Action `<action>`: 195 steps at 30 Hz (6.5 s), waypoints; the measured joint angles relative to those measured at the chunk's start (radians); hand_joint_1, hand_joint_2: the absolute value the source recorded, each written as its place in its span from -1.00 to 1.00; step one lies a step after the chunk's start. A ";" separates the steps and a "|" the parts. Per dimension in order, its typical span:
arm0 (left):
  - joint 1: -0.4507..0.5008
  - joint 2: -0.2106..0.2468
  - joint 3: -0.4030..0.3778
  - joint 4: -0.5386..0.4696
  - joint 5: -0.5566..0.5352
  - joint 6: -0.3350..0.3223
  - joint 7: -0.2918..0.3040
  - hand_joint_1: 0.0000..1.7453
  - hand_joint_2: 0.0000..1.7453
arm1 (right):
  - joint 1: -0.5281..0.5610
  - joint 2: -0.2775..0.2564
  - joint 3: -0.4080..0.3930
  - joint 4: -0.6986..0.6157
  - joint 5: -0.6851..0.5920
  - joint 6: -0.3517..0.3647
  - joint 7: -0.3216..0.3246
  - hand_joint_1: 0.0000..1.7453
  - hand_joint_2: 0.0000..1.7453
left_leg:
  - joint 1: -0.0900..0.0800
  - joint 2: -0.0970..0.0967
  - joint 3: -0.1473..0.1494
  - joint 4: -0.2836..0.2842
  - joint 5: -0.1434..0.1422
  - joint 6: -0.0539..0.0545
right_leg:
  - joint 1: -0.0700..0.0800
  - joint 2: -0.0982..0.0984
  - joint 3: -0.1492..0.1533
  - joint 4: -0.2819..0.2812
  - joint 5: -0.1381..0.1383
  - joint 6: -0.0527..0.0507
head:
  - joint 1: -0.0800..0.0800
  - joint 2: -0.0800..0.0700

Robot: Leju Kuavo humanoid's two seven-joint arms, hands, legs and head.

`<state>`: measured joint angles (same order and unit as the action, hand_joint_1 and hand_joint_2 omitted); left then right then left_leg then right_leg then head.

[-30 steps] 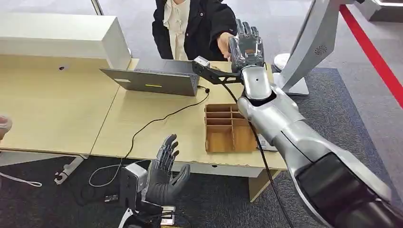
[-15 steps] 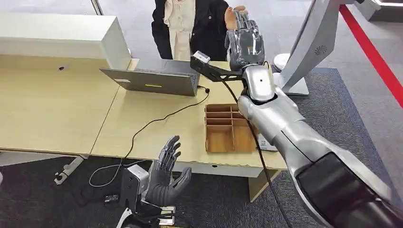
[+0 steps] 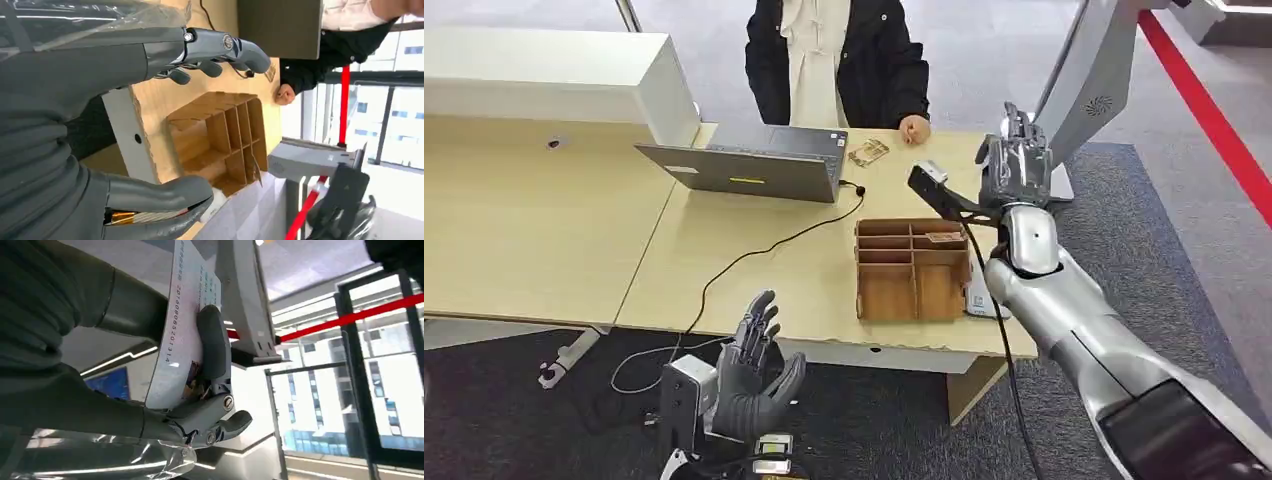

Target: Pass the card to the sensor for recognition and then transmit it.

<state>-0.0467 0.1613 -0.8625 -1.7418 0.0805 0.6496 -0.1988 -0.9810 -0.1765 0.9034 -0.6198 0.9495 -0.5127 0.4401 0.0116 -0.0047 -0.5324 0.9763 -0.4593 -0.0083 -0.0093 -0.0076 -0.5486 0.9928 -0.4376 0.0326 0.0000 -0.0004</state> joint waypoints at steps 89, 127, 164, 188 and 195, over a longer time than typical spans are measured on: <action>0.003 0.028 -0.018 -0.063 -0.026 0.045 0.116 -1.00 1.00 | 0.329 -0.012 -0.202 0.025 -0.107 0.137 -0.008 1.00 1.00 | 0.000 0.001 0.000 0.000 0.000 0.000 | 0.000 0.000 0.000 0.000 0.000 0.000 | 0.000 0.000; -0.009 0.035 -0.021 -0.074 -0.028 0.027 0.075 -1.00 1.00 | 0.161 -0.045 -0.253 -0.235 0.041 0.142 0.004 1.00 1.00 | 0.000 0.001 0.001 0.000 0.000 0.000 | 0.000 0.000 0.002 0.000 0.000 0.000 | 0.000 0.000; -0.055 -0.041 -0.021 0.034 0.002 -0.112 -0.004 -1.00 1.00 | -0.113 0.140 -0.114 -0.024 0.058 0.307 -0.076 1.00 1.00 | 0.001 0.001 0.000 0.000 0.000 0.000 | 0.000 0.000 0.000 0.001 0.000 0.000 | 0.000 0.000; -0.055 -0.043 -0.021 0.040 0.002 -0.112 -0.005 -1.00 1.00 | -0.120 0.147 -0.090 0.015 0.058 0.306 -0.076 1.00 1.00 | 0.000 0.001 0.000 0.000 0.000 0.000 | 0.000 0.000 0.000 0.001 0.000 0.000 | 0.000 0.000; -0.055 -0.043 -0.021 0.042 0.002 -0.113 -0.005 -1.00 1.00 | -0.121 0.148 -0.087 0.019 0.058 0.306 -0.076 1.00 1.00 | 0.000 0.001 0.000 0.000 0.000 0.000 | 0.000 0.000 0.000 0.001 0.000 0.000 | 0.000 0.000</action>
<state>-0.1019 0.1186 -0.8831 -1.6995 0.0820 0.5371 -0.2033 -1.1021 -0.0290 0.8164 -0.6004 1.0079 -0.2064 0.3639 0.0120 -0.0036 -0.5324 0.9758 -0.4591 -0.0083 -0.0089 -0.0072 -0.5483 0.9933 -0.4376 0.0326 0.0000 -0.0004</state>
